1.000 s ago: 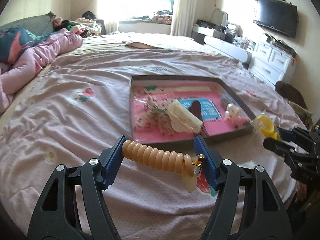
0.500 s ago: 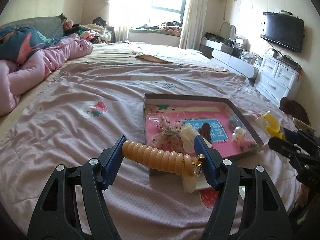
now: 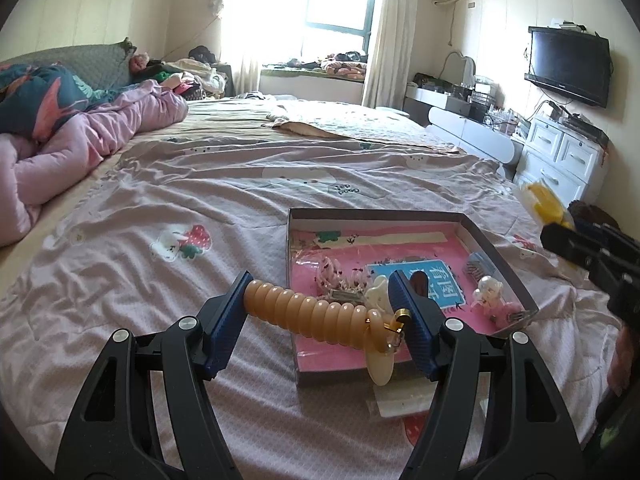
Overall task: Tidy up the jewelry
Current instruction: 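Lower both held items into the tray and open both tools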
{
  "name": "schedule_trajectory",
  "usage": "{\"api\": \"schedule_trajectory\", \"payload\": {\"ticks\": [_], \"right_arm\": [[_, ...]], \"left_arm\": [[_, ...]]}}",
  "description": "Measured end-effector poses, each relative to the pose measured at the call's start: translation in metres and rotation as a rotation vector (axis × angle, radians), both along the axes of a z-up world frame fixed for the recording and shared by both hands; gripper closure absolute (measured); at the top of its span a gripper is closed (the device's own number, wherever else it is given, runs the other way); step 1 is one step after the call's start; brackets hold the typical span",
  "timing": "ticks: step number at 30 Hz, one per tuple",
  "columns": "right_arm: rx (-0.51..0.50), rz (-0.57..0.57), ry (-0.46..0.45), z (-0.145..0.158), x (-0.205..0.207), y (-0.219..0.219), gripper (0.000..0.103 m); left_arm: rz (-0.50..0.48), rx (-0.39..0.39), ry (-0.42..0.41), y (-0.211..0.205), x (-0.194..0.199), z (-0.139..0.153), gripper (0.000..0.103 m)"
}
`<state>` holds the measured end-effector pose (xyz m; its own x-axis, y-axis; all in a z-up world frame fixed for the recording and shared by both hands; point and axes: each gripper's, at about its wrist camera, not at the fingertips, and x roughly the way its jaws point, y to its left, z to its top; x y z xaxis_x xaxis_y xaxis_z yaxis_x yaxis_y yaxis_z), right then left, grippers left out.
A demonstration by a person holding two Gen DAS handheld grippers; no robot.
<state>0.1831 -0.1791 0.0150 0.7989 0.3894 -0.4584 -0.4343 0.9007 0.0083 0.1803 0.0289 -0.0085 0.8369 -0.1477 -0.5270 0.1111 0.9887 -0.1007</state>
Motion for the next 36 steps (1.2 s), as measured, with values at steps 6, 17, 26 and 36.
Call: {"api": "schedule_trajectory", "payload": {"ticks": [6,17,26,36], "right_arm": [[-0.005,-0.029,0.010,-0.004,0.020,-0.006,0.064],[-0.024,-0.079,0.073,-0.024,0.064,-0.018,0.064],[-0.044,-0.053,0.193,-0.060,0.094,-0.010,0.064],[-0.064,-0.026,0.281,-0.087,0.103,0.001,0.064]], "left_arm": [[-0.013,0.009,0.025,-0.012,0.016,-0.009,0.043],[-0.021,0.027,0.112,-0.022,0.044,-0.039,0.043],[-0.046,0.046,0.172,-0.030,0.053,-0.058,0.042],[-0.049,0.040,0.193,-0.031,0.056,-0.062,0.041]]}}
